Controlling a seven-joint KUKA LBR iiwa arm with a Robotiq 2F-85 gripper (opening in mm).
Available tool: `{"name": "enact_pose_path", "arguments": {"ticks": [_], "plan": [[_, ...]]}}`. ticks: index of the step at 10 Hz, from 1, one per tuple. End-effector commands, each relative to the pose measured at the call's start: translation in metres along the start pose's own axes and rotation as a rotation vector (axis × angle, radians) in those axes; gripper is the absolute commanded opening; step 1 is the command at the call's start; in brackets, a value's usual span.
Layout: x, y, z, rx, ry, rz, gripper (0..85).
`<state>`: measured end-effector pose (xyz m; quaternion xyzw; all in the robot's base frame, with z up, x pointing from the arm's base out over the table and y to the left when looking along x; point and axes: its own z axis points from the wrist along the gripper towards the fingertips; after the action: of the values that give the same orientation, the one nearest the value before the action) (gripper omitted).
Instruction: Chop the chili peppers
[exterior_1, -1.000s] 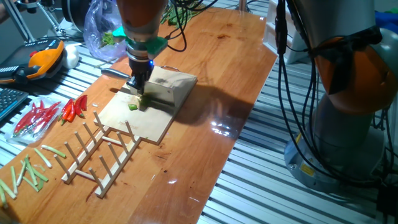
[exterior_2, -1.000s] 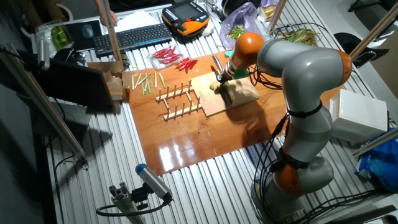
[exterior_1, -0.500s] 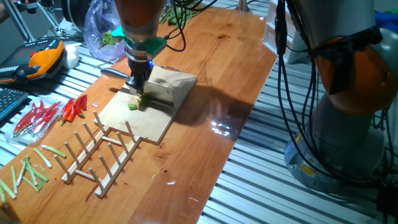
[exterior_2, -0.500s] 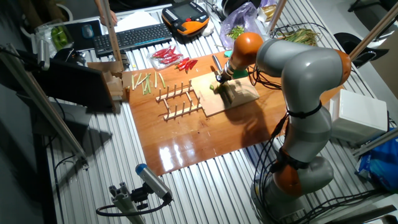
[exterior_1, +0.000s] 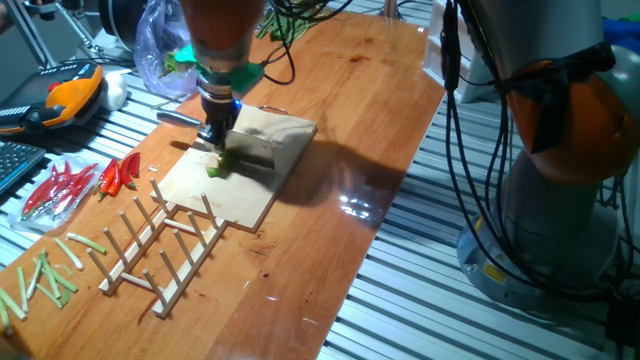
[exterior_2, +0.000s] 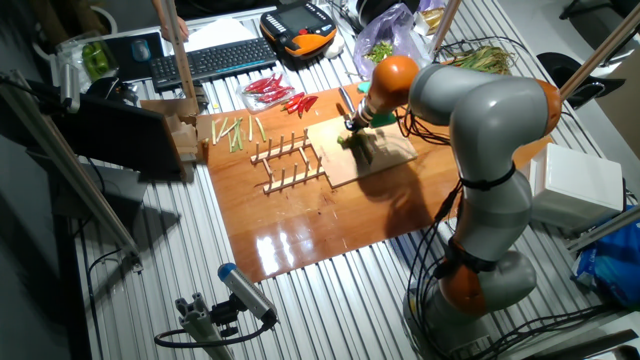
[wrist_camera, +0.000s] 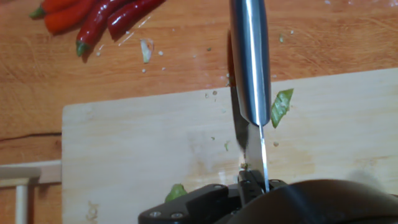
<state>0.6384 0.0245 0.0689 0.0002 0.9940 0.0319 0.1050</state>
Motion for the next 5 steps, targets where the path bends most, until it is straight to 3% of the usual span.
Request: {"name": "enact_pose_path", "arguments": {"ticks": [1, 3, 5], "plan": [[-0.005, 0.000, -0.009, -0.014, 0.015, 0.004, 0.0], [-0.007, -0.002, -0.019, 0.007, 0.038, -0.005, 0.0], [0.000, -0.009, -0.017, 0.017, 0.046, -0.018, 0.0]]}}
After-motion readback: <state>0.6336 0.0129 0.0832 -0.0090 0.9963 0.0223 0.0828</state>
